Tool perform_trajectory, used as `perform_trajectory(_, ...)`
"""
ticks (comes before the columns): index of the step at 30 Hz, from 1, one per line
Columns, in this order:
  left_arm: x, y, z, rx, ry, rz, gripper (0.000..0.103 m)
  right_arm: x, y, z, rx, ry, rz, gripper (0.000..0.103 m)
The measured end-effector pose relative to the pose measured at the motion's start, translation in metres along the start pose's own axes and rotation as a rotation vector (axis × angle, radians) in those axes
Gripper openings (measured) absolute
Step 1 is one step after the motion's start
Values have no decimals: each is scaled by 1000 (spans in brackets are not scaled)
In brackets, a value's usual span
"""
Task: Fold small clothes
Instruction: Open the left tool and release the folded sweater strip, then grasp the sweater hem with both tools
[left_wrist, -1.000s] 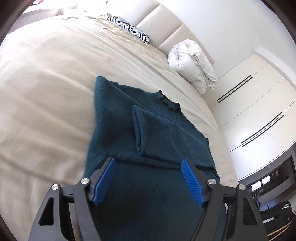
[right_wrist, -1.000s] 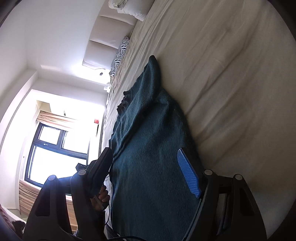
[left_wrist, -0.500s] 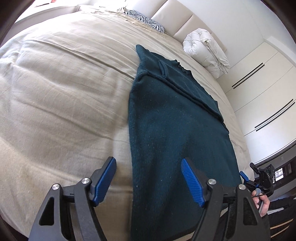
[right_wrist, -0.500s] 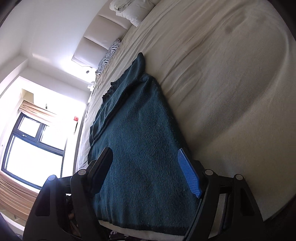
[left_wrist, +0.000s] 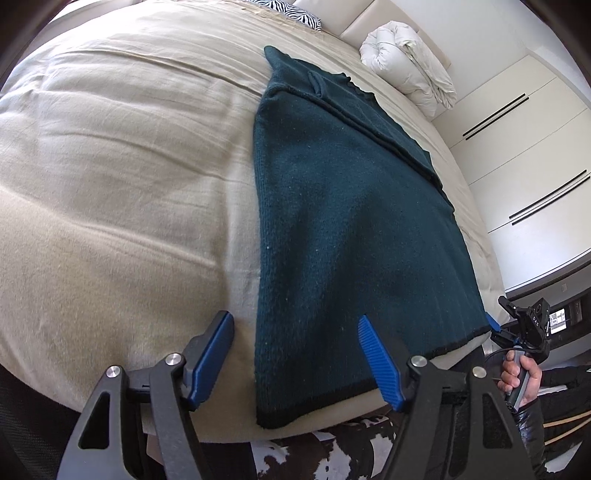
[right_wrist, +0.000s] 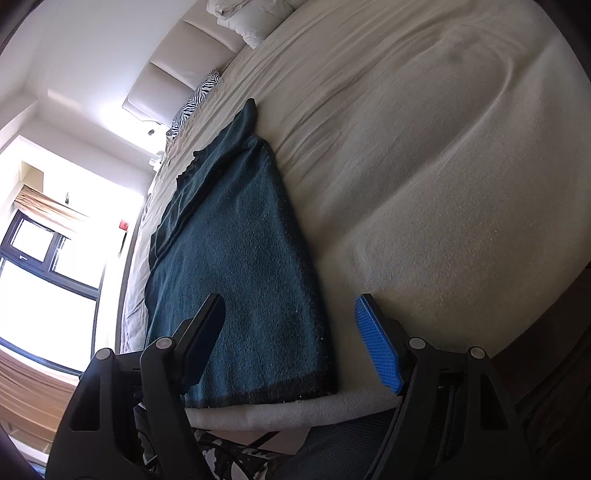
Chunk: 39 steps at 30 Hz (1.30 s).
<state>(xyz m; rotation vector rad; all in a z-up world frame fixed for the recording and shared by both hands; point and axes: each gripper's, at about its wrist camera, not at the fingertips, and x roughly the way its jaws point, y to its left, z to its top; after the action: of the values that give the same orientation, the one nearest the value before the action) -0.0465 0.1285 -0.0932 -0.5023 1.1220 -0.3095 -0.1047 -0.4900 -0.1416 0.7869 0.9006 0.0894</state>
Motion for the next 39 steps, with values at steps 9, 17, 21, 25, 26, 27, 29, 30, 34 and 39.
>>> perform_trajectory(9,4,4,-8,-36,44,-34,61,-13,-1,-6,-36,31,-19,71)
perform_trajectory(17,5,31,-12,-178,63,-176,44,-13,-3,-6,-26,34,-4,71)
perform_trajectory(21,7,45,-13,-237,64,-230,38,-16,-3,-6,-23,41,5,71)
perform_trajectory(25,9,44,-13,-217,78,-208,16,-20,-3,-6,-29,54,-13,71)
perform_trajectory(26,10,43,-14,-212,83,-206,11,-20,-2,-6,-35,61,-20,71)
perform_trajectory(27,11,41,-14,-209,84,-205,9,-21,0,-5,-41,69,-28,71)
perform_trajectory(29,12,39,-13,-194,87,-198,8,-22,3,-5,-56,91,-41,70)
perform_trajectory(30,12,37,-14,-188,88,-195,8,-21,4,-5,-62,103,-46,68)
perform_trajectory(34,12,34,-14,-175,89,-190,8,-13,5,-3,-51,157,-41,57)
perform_trajectory(39,14,32,-14,-173,86,-188,8,4,-2,0,-14,220,-24,54)
